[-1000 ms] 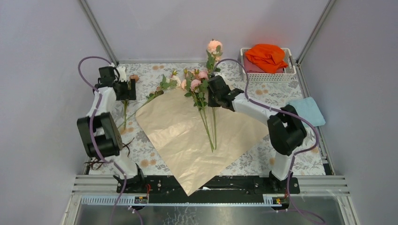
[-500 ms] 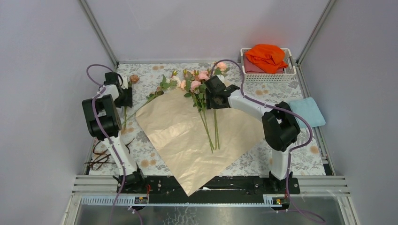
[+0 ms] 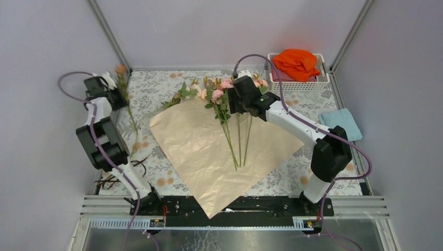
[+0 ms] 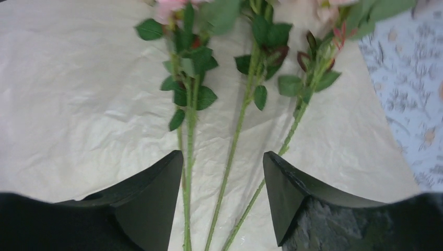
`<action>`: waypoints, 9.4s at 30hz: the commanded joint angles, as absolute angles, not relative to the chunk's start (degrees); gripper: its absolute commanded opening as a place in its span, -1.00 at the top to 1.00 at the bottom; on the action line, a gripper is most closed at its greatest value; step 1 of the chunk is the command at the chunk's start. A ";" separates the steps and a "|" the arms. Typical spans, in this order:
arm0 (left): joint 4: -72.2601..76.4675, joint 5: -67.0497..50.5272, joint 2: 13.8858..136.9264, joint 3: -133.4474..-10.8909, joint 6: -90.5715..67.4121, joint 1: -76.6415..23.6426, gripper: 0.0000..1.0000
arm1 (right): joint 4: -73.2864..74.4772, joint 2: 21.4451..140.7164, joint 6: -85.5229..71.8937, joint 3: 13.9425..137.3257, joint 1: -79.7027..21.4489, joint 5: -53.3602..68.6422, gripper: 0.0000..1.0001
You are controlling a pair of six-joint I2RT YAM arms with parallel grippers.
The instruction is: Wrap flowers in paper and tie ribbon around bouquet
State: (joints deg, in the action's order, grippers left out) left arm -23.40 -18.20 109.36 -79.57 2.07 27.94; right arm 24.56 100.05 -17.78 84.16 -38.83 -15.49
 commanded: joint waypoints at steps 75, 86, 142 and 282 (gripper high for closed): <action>-21.39 -6.77 105.02 -66.84 -6.43 -9.54 1.00 | 17.31 108.44 -17.15 77.01 -27.00 -2.68 -0.41; -22.84 -22.98 91.10 -71.58 -14.38 -3.96 1.00 | 20.43 111.25 -14.73 82.58 -26.53 -3.46 1.00; -2.39 -6.79 105.23 -62.50 -43.76 -23.64 -0.45 | 18.90 105.40 -21.86 74.24 -28.32 4.28 -0.39; -29.28 -44.35 63.81 -43.52 32.88 -41.88 1.00 | 6.60 80.90 -14.92 51.50 -34.40 18.26 0.09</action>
